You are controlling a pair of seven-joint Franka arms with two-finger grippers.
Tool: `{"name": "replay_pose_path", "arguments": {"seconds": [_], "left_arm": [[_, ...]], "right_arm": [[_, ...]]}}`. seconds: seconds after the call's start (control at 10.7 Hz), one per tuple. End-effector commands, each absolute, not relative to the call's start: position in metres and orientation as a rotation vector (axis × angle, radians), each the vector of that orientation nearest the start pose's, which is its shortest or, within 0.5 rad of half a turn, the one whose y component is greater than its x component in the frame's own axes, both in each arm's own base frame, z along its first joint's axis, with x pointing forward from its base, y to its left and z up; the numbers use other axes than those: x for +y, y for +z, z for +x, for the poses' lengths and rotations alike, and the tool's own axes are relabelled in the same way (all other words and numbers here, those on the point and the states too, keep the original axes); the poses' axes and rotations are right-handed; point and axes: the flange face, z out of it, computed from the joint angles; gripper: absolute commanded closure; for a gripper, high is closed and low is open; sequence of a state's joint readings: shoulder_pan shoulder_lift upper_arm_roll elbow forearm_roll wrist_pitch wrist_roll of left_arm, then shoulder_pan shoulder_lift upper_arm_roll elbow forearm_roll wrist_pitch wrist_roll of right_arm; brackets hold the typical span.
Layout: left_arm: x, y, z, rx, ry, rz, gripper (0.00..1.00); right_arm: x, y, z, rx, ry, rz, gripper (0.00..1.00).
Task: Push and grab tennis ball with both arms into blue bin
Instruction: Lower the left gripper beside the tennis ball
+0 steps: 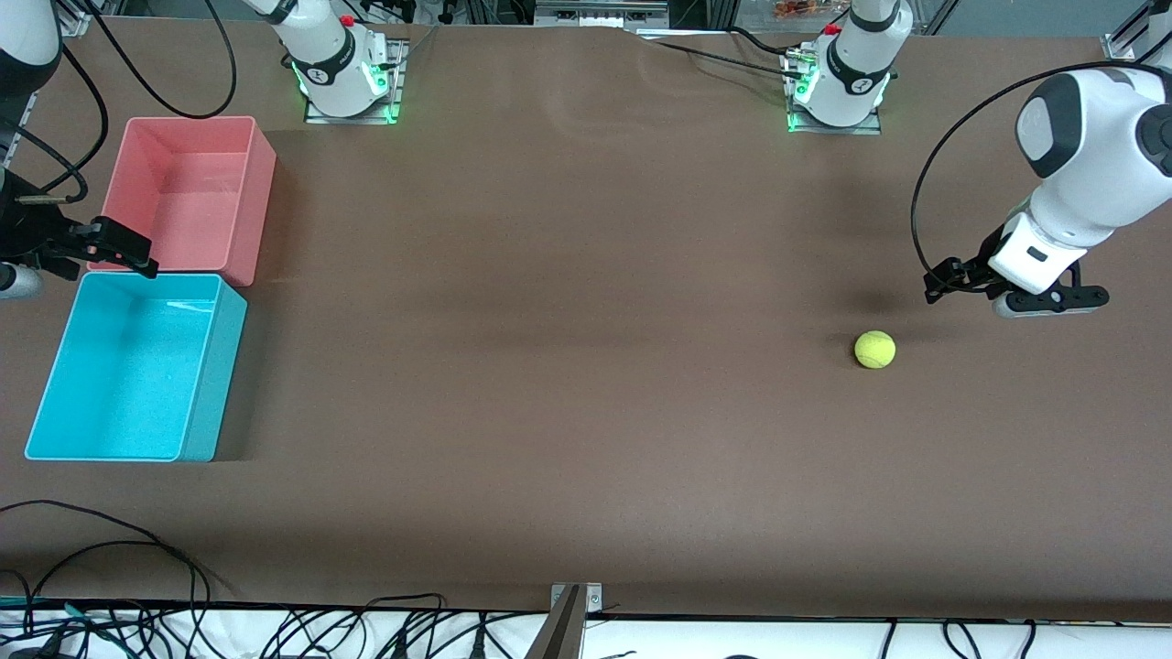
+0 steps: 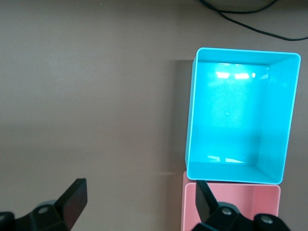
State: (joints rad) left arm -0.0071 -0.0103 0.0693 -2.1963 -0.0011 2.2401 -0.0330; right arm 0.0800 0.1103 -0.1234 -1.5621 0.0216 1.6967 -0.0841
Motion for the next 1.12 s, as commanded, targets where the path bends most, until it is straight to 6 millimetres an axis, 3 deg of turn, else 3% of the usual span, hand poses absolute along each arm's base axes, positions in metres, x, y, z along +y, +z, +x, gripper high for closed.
{"name": "replay_pose_path", "arguments": {"seconds": [0.0, 0.28, 0.47, 0.56, 0.66, 0.75, 0.84, 0.94, 1.03], "left_arm": [[0.029, 0.371, 0.523, -0.096, -0.143, -3.118, 0.0], [0.027, 0.338, 0.524, -0.094, -0.125, -3.121, 0.0], [0.022, 0.318, 0.53, -0.072, -0.148, -3.116, 0.08], [0.02, 0.311, 0.53, -0.065, -0.139, -3.115, 0.19], [0.019, 0.309, 0.528, -0.041, -0.131, -3.116, 0.37], [0.019, 0.307, 0.528, -0.002, -0.124, -3.116, 0.67], [0.019, 0.299, 0.527, 0.036, -0.097, -3.115, 0.91], [0.019, 0.291, 0.527, 0.128, -0.069, -3.11, 1.0], [0.021, 0.287, 0.527, 0.298, -0.057, -3.096, 1.0]], "right_arm": [[-0.023, 0.578, 0.599, -0.071, -0.031, -3.14, 0.0], [-0.024, 0.577, 0.6, -0.078, -0.033, -3.14, 0.0], [-0.024, 0.576, 0.6, -0.078, -0.031, -3.14, 0.0], [-0.023, 0.576, 0.6, -0.081, -0.03, -3.142, 0.0], [-0.023, 0.576, 0.6, -0.081, -0.03, -3.142, 0.0], [-0.023, 0.576, 0.6, -0.081, -0.03, -3.142, 0.0], [-0.023, 0.576, 0.6, -0.081, -0.03, -3.142, 0.0], [-0.023, 0.576, 0.6, -0.081, -0.03, -3.142, 0.0], [-0.023, 0.576, 0.6, -0.081, -0.03, -3.142, 0.0]]}}
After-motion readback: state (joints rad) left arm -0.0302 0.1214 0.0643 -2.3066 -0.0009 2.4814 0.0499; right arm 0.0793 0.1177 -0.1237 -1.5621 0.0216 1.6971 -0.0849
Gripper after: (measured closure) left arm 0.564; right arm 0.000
